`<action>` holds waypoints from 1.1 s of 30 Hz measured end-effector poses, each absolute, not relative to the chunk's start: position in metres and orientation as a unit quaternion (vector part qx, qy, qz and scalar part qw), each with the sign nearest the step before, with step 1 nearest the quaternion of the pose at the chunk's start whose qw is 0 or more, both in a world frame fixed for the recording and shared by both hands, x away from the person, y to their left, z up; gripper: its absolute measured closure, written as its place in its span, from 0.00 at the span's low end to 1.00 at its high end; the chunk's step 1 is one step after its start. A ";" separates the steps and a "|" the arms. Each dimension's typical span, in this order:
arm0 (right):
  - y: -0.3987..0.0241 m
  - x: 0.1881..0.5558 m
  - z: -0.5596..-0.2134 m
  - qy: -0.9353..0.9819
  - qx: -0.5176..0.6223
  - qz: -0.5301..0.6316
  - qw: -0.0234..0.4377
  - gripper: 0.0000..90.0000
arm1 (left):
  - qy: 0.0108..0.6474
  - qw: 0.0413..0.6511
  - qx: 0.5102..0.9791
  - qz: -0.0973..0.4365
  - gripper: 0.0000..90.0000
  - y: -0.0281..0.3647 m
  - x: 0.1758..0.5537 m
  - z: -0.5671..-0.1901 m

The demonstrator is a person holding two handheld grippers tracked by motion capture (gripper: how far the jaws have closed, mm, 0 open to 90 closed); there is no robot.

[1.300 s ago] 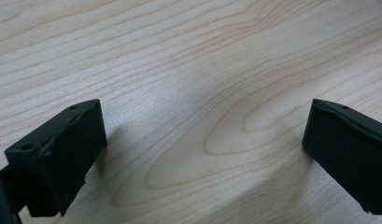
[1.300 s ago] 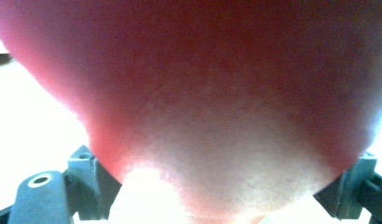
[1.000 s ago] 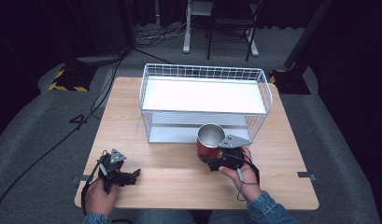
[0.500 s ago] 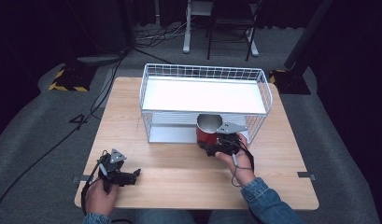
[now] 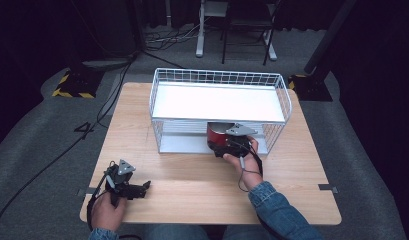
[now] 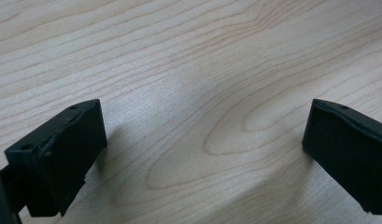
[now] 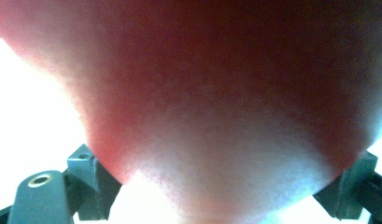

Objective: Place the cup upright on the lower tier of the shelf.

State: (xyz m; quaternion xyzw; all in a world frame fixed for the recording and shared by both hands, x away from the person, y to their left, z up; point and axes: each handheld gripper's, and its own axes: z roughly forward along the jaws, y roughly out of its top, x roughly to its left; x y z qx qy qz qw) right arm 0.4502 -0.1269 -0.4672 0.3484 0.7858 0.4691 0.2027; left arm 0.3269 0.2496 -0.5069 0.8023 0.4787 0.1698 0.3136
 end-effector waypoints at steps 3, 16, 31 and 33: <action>-0.126 0.458 -0.470 0.780 0.353 0.471 0.213 0.19 | 0.478 0.314 0.802 0.170 0.00 0.250 0.327 -0.507; -0.119 0.478 -0.480 0.764 0.382 0.468 0.227 0.19 | 0.479 0.314 0.802 0.170 0.00 0.250 0.327 -0.507; -0.120 0.485 -0.487 0.758 0.394 0.470 0.221 0.18 | 0.479 0.313 0.802 0.170 0.00 0.250 0.327 -0.507; -0.120 0.485 -0.487 0.758 0.394 0.471 0.221 0.18 | 0.479 0.313 0.802 0.170 0.00 0.250 0.327 -0.507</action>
